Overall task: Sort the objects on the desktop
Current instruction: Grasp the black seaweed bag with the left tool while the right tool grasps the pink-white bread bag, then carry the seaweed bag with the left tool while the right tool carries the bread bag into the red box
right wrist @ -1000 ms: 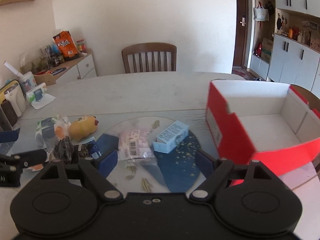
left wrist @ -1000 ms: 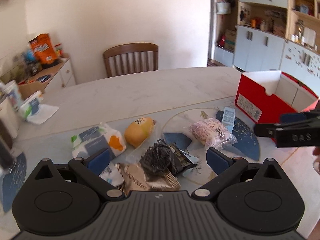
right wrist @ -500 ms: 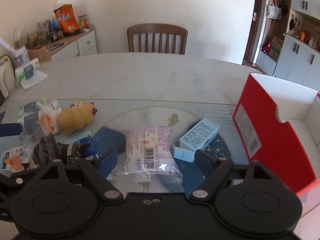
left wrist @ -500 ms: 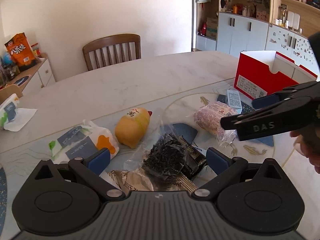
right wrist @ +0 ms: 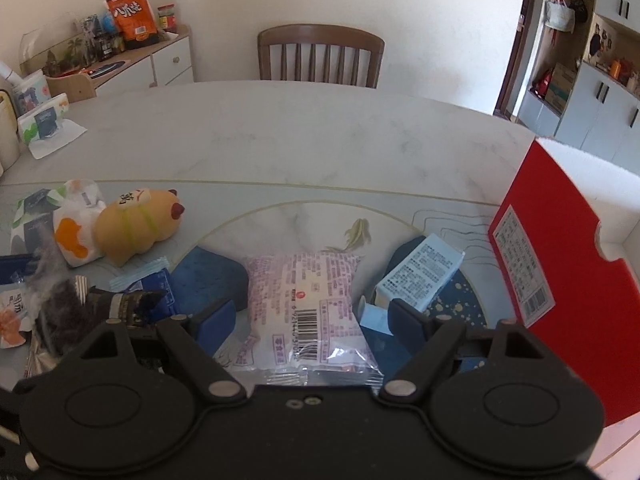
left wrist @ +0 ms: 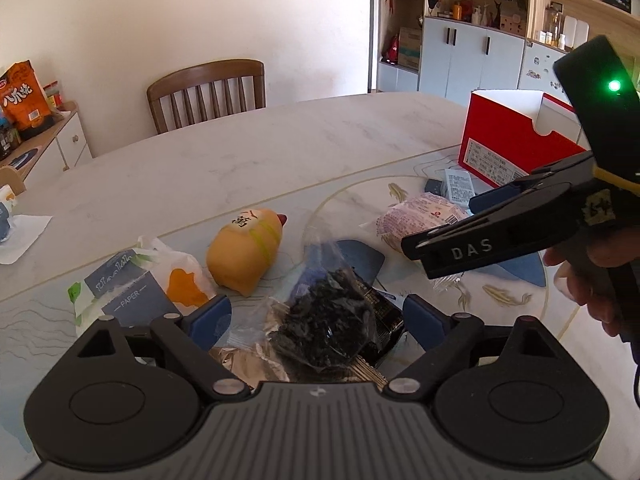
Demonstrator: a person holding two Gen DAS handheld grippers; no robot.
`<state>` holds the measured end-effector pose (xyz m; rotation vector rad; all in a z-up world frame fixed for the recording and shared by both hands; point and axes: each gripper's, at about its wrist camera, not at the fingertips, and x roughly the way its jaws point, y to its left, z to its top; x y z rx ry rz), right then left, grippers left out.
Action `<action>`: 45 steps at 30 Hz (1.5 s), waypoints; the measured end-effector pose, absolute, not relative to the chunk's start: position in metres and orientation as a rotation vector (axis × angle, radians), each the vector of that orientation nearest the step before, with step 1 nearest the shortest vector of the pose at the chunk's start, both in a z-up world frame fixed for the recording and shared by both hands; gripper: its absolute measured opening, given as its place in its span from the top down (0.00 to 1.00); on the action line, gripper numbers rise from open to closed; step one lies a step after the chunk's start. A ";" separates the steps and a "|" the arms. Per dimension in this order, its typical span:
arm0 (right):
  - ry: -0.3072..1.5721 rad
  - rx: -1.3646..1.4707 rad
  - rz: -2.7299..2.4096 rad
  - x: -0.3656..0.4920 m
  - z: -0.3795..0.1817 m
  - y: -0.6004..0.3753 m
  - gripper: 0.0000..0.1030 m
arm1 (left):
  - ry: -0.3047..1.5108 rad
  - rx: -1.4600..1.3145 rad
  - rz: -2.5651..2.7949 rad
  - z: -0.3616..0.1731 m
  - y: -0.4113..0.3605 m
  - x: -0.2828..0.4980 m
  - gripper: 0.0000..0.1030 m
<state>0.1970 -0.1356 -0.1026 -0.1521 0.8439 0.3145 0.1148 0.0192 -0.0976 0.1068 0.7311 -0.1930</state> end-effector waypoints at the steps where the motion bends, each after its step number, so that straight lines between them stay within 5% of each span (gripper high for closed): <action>1: 0.846 -0.147 0.309 0.197 -0.104 -0.136 0.20 | 0.731 0.106 -0.195 -0.097 0.019 0.115 0.13; 5: 0.862 -0.125 0.297 0.198 -0.107 -0.138 0.23 | 0.738 0.114 -0.192 -0.098 0.018 0.115 0.23; 8: 0.876 -0.130 0.306 0.199 -0.109 -0.136 0.39 | 0.747 0.102 -0.191 -0.099 0.018 0.116 0.28; 14: 0.877 -0.112 0.293 0.198 -0.105 -0.136 0.44 | 0.752 0.092 -0.197 -0.097 0.021 0.114 0.37; 16: 0.872 -0.107 0.297 0.197 -0.102 -0.136 0.47 | 0.756 0.084 -0.206 -0.097 0.023 0.114 0.57; 45: 0.841 -0.051 0.351 0.121 -0.037 -0.161 0.50 | 0.742 0.044 -0.252 -0.050 0.025 0.096 0.59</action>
